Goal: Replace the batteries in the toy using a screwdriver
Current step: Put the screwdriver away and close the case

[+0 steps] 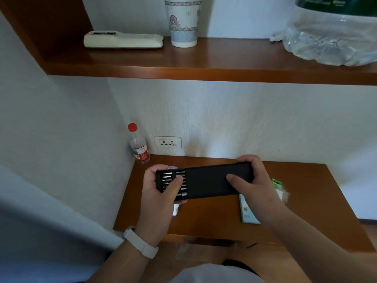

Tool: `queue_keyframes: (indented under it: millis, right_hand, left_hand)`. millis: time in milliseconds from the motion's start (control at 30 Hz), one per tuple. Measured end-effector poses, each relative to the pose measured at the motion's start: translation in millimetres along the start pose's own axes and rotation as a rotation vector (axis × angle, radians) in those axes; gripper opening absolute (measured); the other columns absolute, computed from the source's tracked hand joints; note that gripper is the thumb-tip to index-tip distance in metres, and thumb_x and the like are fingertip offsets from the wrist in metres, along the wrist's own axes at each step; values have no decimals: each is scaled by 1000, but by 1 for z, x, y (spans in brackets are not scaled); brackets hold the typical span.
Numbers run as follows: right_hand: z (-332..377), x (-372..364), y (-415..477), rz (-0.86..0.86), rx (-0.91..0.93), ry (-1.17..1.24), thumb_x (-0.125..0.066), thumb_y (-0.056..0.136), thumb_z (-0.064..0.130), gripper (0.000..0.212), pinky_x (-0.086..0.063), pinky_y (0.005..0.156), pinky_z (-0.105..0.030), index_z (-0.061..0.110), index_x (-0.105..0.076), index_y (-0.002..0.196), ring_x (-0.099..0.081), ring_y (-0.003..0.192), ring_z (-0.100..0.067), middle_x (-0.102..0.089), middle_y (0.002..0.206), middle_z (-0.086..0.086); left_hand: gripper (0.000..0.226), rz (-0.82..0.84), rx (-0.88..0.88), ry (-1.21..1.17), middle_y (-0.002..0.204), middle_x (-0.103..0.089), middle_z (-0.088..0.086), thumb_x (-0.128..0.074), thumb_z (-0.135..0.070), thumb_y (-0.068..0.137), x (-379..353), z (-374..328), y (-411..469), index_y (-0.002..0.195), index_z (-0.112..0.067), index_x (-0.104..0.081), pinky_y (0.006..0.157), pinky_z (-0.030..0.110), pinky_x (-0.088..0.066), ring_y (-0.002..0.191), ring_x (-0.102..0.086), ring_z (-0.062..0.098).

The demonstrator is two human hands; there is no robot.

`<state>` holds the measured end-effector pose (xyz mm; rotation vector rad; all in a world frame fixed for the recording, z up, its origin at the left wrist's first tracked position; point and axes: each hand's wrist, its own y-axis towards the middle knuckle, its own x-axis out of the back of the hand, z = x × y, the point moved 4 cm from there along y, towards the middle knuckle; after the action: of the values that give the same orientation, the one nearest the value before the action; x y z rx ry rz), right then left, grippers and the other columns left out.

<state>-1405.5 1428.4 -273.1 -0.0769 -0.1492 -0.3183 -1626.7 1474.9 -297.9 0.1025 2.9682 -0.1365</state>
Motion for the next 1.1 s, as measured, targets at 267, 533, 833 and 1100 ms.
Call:
queue_keyframes:
  millis: [267, 533, 833, 1100]
  right_hand:
    - [1, -31, -14, 33, 15, 14, -68, 89, 14, 35, -53, 66, -21, 33, -48, 111, -59, 91, -11, -53, 100, 7]
    - [-5, -35, -14, 30, 4, -135, -61, 94, 24, 33, -50, 64, -17, 35, -41, 118, -57, 90, -8, -51, 99, 12]
    - [-24, -24, -19, 112, -77, -223, -55, 99, 30, 27, -60, 76, -32, 34, -41, 121, -61, 90, -16, -54, 103, 9]
    - [-57, -7, -30, -107, -252, -51, -58, 97, 32, 10, -48, 58, -19, 28, -52, 103, -61, 86, -19, -58, 103, -6]
  left_hand:
    - [41, 39, -30, 88, 112, -56, 1, -68, -8, 89, -22, -1, -14, 119, -28, -50, 61, 31, -60, 92, -67, 0]
    - [44, 64, -32, 128, 114, -54, 0, -68, -7, 90, -24, 2, -14, 121, -31, -48, 63, 30, -60, 92, -66, -1]
    - [56, 115, 20, 140, 116, -55, -2, -70, -7, 88, -23, 8, 0, 131, -34, -46, 67, 30, -61, 98, -65, 14]
    - [38, 122, 311, -287, 121, -69, 13, -58, -3, 95, -63, 53, -12, 132, -12, -55, 97, 47, -54, 115, -66, 27]
